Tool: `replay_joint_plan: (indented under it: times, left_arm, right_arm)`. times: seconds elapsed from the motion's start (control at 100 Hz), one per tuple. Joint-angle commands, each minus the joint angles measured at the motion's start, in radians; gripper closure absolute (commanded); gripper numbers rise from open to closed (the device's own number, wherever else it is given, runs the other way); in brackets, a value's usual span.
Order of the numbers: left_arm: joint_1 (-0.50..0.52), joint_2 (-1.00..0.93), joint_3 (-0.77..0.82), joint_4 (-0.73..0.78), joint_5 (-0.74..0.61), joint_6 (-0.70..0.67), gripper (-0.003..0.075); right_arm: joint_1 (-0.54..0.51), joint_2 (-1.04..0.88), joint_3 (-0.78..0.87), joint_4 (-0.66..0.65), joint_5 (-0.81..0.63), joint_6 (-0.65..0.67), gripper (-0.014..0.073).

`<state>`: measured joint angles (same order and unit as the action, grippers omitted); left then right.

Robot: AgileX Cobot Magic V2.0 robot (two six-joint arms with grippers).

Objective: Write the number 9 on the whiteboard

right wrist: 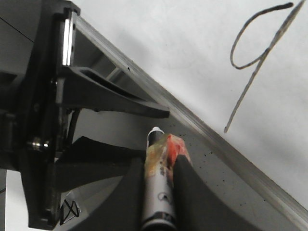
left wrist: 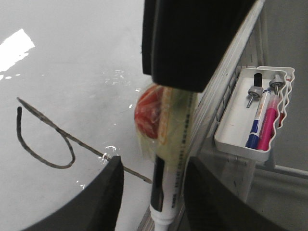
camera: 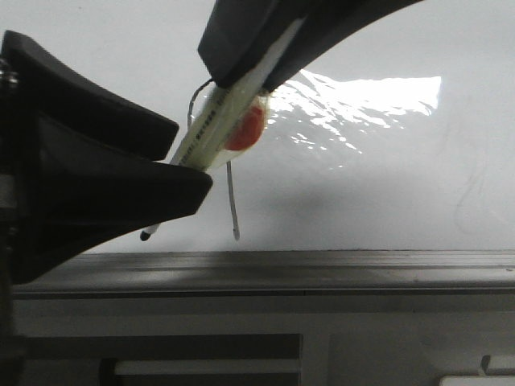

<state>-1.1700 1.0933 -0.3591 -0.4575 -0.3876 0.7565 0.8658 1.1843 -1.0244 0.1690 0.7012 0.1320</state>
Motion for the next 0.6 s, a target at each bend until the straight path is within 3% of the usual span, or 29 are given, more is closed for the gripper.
replay_joint_plan:
  times: [0.0,0.19,0.46,0.59]
  left_arm:
    - [-0.008,0.005,-0.034,0.002,-0.095,-0.014,0.0436]
    - [-0.008,0.007,-0.034,-0.018,-0.091,-0.016,0.0469]
    - [-0.008,0.007,-0.034,-0.018,-0.091,-0.016,0.0743]
    - [-0.008,0.007,-0.034,-0.018,-0.091,-0.016,0.0741]
  right_arm:
    - [0.002,-0.026,-0.034,0.007,-0.057,0.007,0.0636]
    - [0.002,-0.026,-0.034,0.007,-0.062,0.026,0.0636]
    - [0.002,-0.026,-0.034,0.007,-0.062,0.040,0.0635]
    - [0.002,-0.026,-0.034,0.007,-0.071,0.043,0.0614]
